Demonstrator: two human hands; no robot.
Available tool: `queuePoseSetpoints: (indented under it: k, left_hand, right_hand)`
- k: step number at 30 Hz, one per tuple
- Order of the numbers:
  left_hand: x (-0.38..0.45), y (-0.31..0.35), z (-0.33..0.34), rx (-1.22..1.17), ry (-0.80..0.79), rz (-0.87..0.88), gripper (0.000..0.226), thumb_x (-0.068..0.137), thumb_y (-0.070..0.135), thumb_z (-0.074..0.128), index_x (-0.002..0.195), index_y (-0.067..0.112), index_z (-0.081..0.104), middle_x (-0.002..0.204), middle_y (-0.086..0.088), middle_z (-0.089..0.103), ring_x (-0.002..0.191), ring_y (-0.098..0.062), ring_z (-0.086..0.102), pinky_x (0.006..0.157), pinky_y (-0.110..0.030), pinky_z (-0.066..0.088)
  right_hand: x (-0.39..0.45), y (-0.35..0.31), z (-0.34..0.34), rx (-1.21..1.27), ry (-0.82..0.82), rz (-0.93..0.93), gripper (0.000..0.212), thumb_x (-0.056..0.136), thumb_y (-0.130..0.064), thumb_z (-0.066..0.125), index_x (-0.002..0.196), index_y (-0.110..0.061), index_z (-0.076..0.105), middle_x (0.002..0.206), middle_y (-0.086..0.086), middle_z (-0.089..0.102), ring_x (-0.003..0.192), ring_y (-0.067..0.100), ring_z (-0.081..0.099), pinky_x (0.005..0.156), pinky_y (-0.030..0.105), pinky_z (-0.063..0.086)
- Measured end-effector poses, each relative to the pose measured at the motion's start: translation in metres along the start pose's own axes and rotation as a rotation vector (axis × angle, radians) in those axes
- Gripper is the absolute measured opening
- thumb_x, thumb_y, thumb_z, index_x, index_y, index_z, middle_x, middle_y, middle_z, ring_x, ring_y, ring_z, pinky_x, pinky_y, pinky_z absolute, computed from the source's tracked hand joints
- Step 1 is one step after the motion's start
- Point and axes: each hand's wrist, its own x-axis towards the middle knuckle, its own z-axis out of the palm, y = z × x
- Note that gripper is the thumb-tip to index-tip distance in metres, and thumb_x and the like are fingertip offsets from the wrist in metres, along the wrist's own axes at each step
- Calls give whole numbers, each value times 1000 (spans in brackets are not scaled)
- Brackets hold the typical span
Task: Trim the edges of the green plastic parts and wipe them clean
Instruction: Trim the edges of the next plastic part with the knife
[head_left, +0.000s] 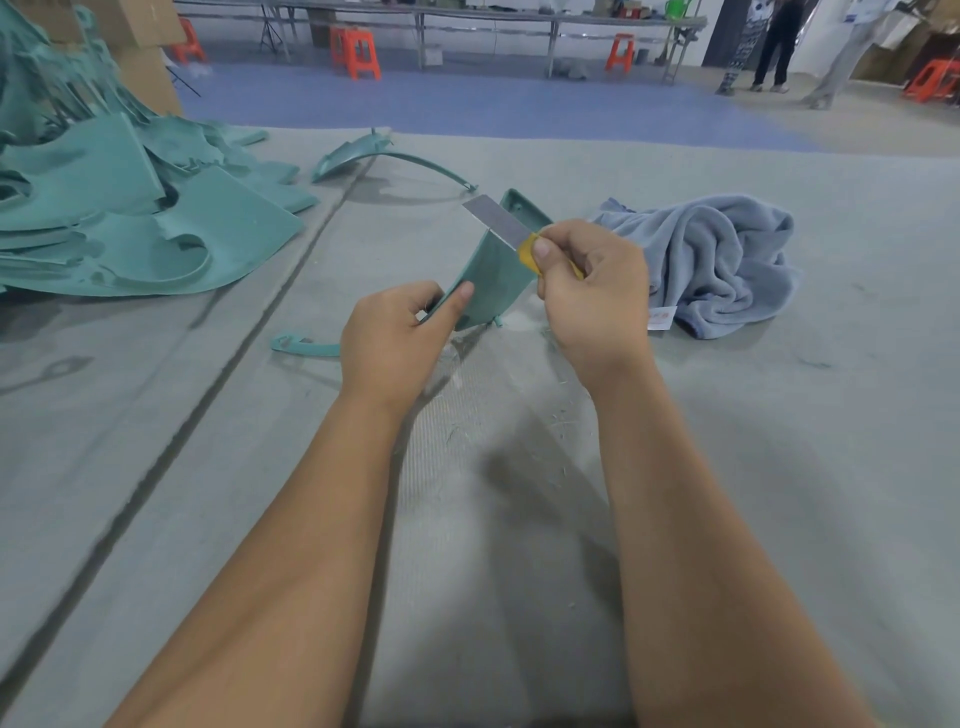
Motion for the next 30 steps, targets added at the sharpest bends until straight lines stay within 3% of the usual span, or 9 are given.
queuePoseSetpoints:
  k: [10, 14, 17, 20, 24, 30]
  left_hand:
    - [-1, 0, 0, -15, 1, -5, 54, 88, 59, 51, 61, 12, 55, 47, 0, 41, 48, -17, 37, 50, -32, 30]
    - [0, 1, 0, -7, 4, -2, 57, 88, 59, 50, 64, 8, 58, 48, -3, 42, 50, -19, 39, 50, -37, 35]
    - [0, 1, 0, -9, 2, -5, 58, 87, 62, 50, 65, 9, 58, 48, -4, 42, 50, -21, 40, 50, -34, 32]
    - [0, 2, -1, 21, 8, -14, 58, 86, 63, 49, 65, 10, 58, 49, -3, 44, 52, -22, 43, 50, -34, 31]
    - [0, 4, -2, 32, -3, -19, 57, 85, 62, 48, 63, 10, 56, 49, -1, 44, 53, -21, 43, 51, -33, 29]
    - [2, 5, -2, 50, -17, -28, 57, 86, 62, 46, 63, 10, 54, 48, -1, 43, 51, -20, 42, 50, -33, 29]
  right_hand:
    - [-1, -2, -1, -16, -14, 0, 16, 91, -7, 55, 80, -10, 66, 59, -8, 46, 62, 11, 40, 60, 26, 35]
    - [-8, -7, 11, -89, -86, -28, 17, 90, -4, 58, 78, -12, 66, 63, -13, 52, 62, 1, 44, 60, 15, 35]
    - [-9, -12, 14, 59, -32, 2, 18, 93, -6, 56, 81, -14, 65, 66, -11, 57, 65, 7, 49, 64, 25, 42]
    - [-6, -13, 8, 239, 98, 35, 19, 97, -8, 52, 82, -16, 59, 63, -9, 60, 53, 4, 49, 56, 20, 40]
    - [-4, -12, 1, 340, 113, 107, 16, 102, -16, 47, 87, -17, 53, 55, 1, 64, 38, 12, 39, 44, 19, 36]
    - [-2, -10, 2, 407, 66, 183, 20, 101, -13, 49, 83, -15, 57, 53, 0, 44, 46, 7, 36, 46, 15, 33]
